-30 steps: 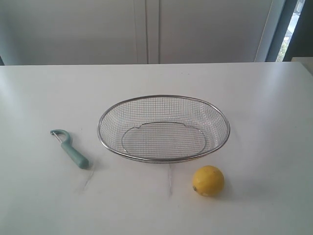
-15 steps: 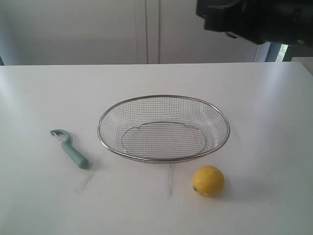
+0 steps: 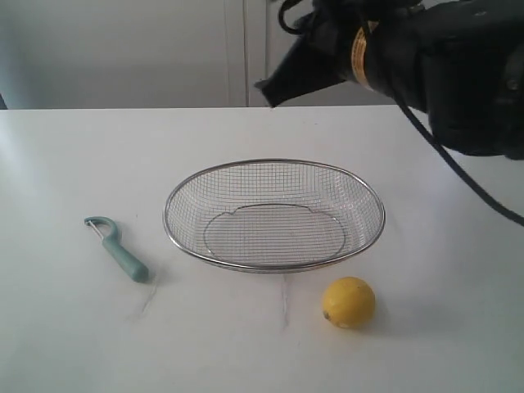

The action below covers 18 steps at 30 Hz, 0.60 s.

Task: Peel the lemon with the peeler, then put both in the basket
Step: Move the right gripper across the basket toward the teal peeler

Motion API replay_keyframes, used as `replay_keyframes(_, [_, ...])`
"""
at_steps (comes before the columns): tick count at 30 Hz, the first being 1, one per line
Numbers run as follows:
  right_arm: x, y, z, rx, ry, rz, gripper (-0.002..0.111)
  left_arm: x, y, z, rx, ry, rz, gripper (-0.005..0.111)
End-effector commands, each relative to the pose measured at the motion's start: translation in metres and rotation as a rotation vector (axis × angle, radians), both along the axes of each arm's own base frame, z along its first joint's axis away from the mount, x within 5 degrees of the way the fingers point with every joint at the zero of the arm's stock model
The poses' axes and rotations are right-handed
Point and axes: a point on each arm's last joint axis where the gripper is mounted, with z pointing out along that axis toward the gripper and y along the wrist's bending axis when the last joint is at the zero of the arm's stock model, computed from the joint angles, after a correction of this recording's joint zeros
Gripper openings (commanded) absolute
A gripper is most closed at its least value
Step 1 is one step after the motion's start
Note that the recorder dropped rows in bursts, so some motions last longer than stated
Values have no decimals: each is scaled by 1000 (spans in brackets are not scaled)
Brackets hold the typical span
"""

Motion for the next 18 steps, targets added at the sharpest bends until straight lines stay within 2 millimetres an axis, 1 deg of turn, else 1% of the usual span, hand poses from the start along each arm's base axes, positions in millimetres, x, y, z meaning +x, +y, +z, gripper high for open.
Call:
replay_keyframes(1, [5,-18,-4,-176,135,-237,0,0,0,-1,-6,-2,0,0])
replay_keyframes(5, [-4,-4,-15,-187,421,-92,0,0,0,-1,-6,-2,0,0])
replay_keyframes(9, [-14,13,-16,-119,613,62,0,0,0,-1,-6,-2,0,0])
replay_keyframes(11, [-15,21,-12,-99,659,99,0,0,0,-1,-6,-2,0,0])
replay_keyframes(15, [-17,45,-14,-179,722,150,0,0,0,-1,-6,-2,0,0])
replay_keyframes(18, [-22,75,-20,-235,754,196,0,0,0,-1,-6,-2,0,0])
